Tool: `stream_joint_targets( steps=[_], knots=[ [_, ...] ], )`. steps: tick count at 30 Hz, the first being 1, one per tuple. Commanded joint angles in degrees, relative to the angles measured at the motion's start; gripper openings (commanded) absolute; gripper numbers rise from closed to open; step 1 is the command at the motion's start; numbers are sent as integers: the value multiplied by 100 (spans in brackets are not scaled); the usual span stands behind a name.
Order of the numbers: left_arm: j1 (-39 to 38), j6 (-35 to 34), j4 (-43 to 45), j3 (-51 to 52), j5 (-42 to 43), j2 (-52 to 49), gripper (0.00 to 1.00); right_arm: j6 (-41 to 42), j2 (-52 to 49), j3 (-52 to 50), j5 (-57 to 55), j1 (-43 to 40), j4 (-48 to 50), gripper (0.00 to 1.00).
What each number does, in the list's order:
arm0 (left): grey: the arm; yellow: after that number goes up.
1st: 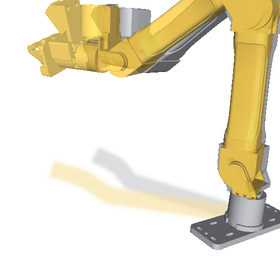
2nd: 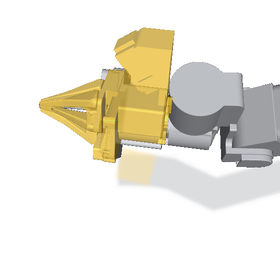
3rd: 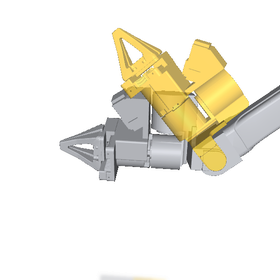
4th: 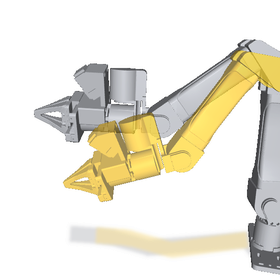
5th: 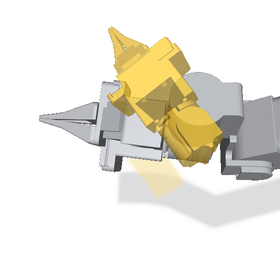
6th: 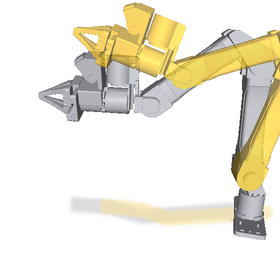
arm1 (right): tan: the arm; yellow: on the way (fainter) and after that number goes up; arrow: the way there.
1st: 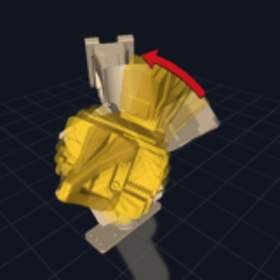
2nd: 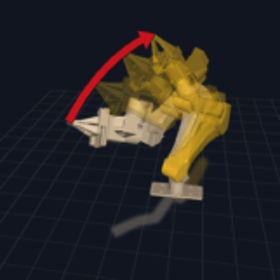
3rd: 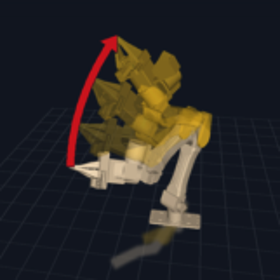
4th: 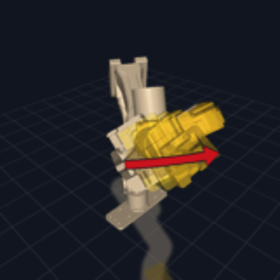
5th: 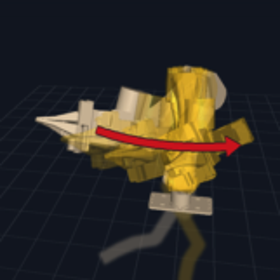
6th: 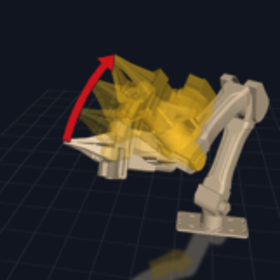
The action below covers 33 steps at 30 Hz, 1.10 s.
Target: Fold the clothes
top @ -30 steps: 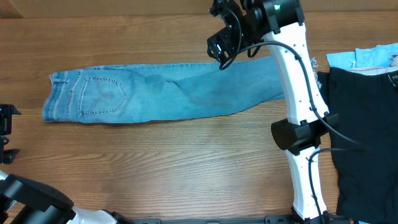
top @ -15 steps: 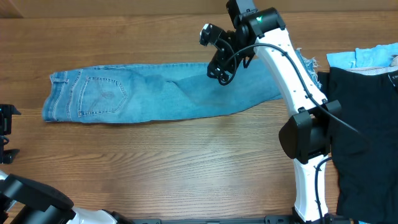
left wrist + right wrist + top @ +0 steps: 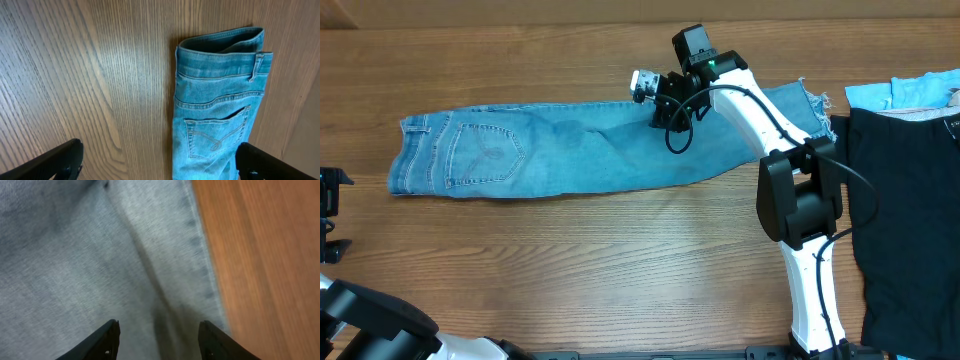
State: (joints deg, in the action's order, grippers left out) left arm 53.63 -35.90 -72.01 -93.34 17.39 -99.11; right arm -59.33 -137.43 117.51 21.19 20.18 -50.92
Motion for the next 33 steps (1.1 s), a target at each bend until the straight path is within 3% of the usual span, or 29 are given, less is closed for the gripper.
stream_joint_targets(
  steps=[1,23,25,26,30,33],
  knots=[
    [-7,-31,9,-13,2,103,100,-98,22,-15,76,-83,363,54],
    [-7,-31,9,-13,2,103,100,-120,-382,-20,79,-330,-142,43],
    [-7,-31,9,-13,2,103,100,-118,-382,-20,79,-391,-136,22],
    [-7,-31,9,-13,2,103,100,-116,-382,-20,90,-409,-129,17],
    [-7,-31,9,-13,2,103,100,-116,-382,-20,151,-417,-127,13],
    [-7,-31,9,-13,2,103,100,-116,-378,4,205,-420,-127,4]
  ],
)
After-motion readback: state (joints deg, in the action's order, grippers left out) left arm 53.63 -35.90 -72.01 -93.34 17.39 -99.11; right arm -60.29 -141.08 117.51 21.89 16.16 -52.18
